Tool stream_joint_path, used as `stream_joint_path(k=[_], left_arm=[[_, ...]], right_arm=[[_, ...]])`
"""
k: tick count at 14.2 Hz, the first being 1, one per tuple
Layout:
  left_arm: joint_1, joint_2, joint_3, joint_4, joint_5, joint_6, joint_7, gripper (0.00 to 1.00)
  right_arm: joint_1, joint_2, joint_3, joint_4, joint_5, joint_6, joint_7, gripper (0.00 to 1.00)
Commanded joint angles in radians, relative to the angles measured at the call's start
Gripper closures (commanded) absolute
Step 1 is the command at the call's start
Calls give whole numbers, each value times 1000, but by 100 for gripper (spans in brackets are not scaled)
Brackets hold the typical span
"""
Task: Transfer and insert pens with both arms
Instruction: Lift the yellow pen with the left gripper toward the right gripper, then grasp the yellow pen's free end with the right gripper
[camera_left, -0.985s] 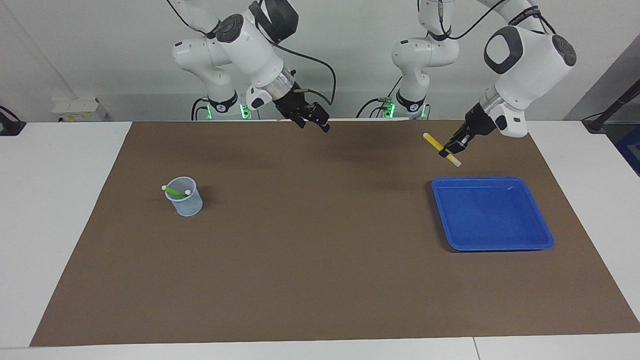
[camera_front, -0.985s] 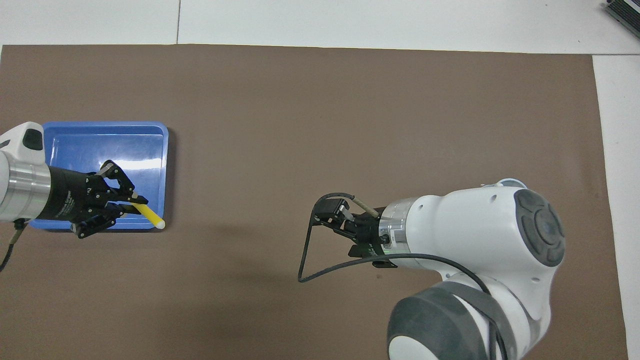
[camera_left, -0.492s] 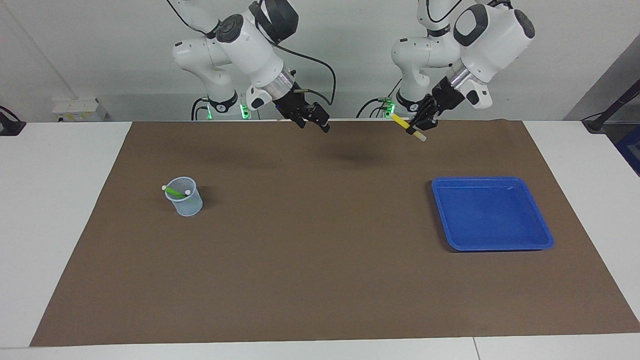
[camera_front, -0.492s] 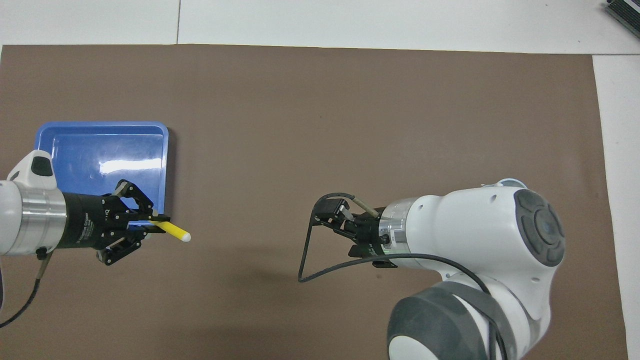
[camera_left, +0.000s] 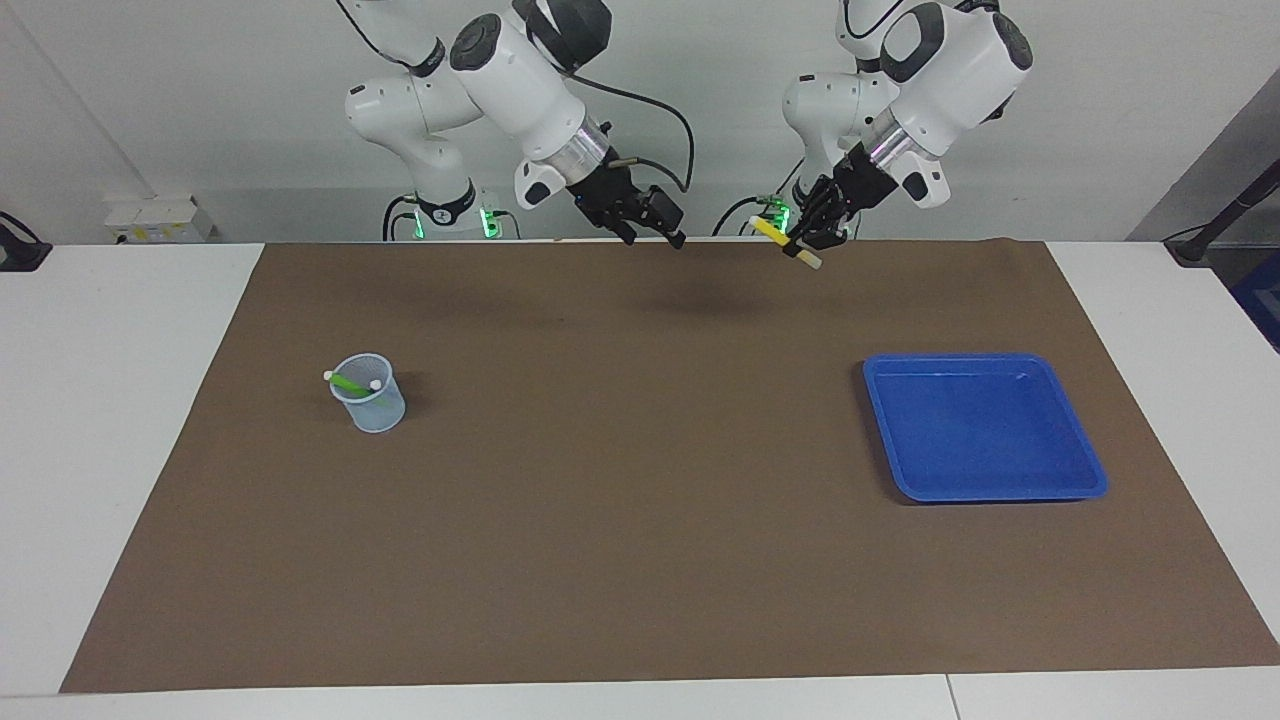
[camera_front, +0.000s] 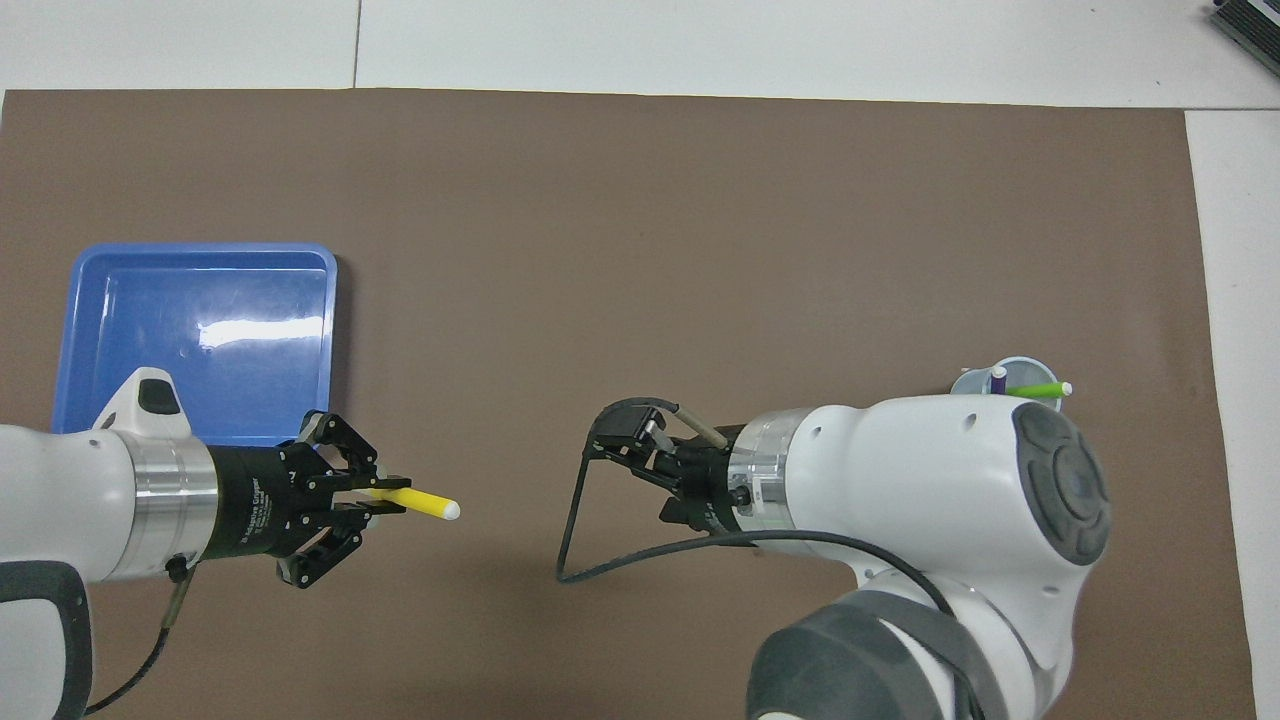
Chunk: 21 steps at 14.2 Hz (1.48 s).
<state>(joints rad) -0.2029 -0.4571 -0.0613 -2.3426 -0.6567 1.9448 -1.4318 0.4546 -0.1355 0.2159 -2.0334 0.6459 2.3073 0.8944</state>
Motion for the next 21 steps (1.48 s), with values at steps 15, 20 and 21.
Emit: stream_joint_path(k=[15, 20, 21], left_arm=[[-23, -64, -37, -54, -61, 60, -81, 100], [-21, -71, -37, -54, -69, 56, -85, 100], [-21, -71, -37, -54, -69, 57, -87, 100]], right_arm=[[157, 10, 2, -53, 28, 248, 52, 20], [157, 8, 2, -57, 28, 250, 54, 41], [157, 8, 2, -57, 28, 250, 54, 44]])
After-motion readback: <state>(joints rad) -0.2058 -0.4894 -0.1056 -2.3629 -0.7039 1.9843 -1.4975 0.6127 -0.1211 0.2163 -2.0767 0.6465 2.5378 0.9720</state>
